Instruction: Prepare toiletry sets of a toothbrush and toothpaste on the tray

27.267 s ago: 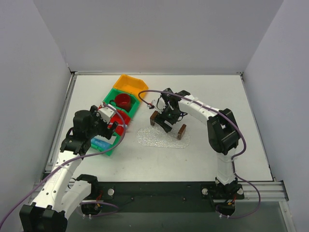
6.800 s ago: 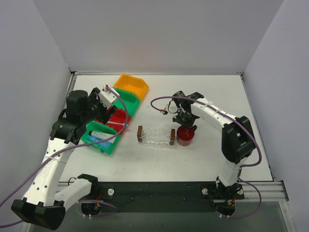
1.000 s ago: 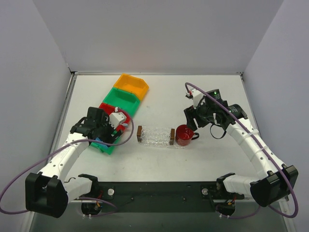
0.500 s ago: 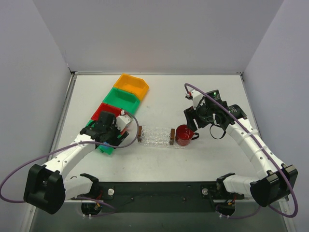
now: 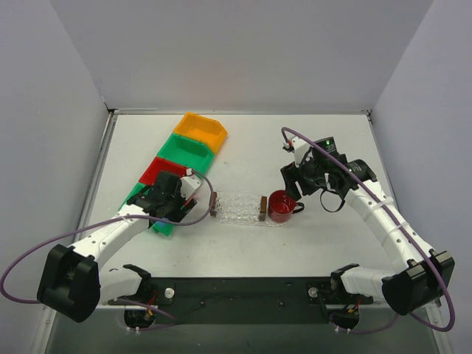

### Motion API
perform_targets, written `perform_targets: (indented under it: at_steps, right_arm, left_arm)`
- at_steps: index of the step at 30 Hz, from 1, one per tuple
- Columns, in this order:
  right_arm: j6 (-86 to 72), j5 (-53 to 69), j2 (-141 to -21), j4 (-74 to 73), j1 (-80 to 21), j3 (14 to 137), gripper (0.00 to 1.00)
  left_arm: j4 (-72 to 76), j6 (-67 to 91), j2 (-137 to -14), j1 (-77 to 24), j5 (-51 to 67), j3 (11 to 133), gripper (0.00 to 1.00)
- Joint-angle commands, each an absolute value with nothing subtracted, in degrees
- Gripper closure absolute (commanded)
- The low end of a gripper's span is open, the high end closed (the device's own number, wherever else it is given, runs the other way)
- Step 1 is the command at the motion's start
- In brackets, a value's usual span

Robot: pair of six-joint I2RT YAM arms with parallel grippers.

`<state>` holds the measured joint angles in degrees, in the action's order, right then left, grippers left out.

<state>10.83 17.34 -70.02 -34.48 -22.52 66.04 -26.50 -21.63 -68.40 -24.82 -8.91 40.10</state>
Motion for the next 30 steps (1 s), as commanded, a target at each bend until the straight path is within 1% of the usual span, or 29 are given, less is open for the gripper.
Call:
perform_targets:
  at_steps: [1,15,20,30]
  right_arm:
    - [11.60,17.14,-70.57,-34.10,-22.24,65.30,0.40]
    - [11.60,16.87,-70.93,-34.19,-22.15,65.22,0.41]
    - [11.60,17.05,-70.93,-34.19,-22.06,65.22,0.41]
    - [11.69,17.40,-71.02,-34.19,-21.80,65.13,0.41]
  left_arm:
    - [-24.00,-21.36,-68.38,-24.96,-9.84,39.11,0.18]
    - [-22.15,-22.06,-68.12,-24.96,-10.90,37.18,0.29]
    - [-21.97,-22.32,-68.03,-24.96,-11.16,37.00,0.37]
    - [-21.89,-22.32,-66.71,-24.96,-11.16,36.91,0.40]
